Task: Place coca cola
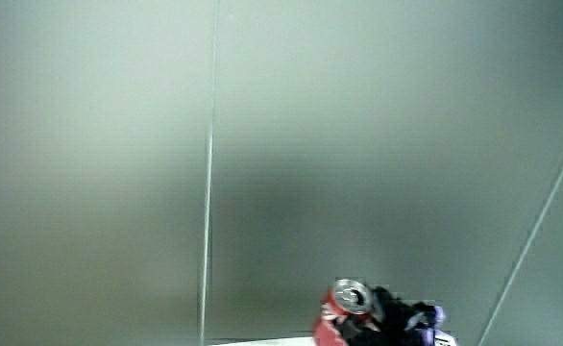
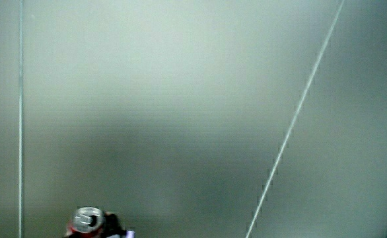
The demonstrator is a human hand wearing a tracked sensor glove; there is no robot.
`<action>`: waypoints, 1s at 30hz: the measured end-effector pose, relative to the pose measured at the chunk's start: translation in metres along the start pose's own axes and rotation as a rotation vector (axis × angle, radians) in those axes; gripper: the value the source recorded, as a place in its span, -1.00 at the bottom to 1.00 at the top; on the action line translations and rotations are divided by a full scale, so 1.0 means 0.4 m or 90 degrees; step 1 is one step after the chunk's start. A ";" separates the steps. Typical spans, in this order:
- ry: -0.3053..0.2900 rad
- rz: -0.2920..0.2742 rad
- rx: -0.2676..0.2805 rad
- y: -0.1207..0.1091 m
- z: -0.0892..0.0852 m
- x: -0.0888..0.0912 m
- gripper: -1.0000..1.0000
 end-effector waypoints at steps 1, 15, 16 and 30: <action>-0.001 -0.009 0.003 -0.005 0.003 0.002 0.00; -0.019 -0.059 0.021 -0.033 0.044 0.102 0.00; -0.017 -0.058 0.021 -0.033 0.046 0.106 0.00; 0.003 -0.065 0.024 -0.043 0.049 0.111 -0.23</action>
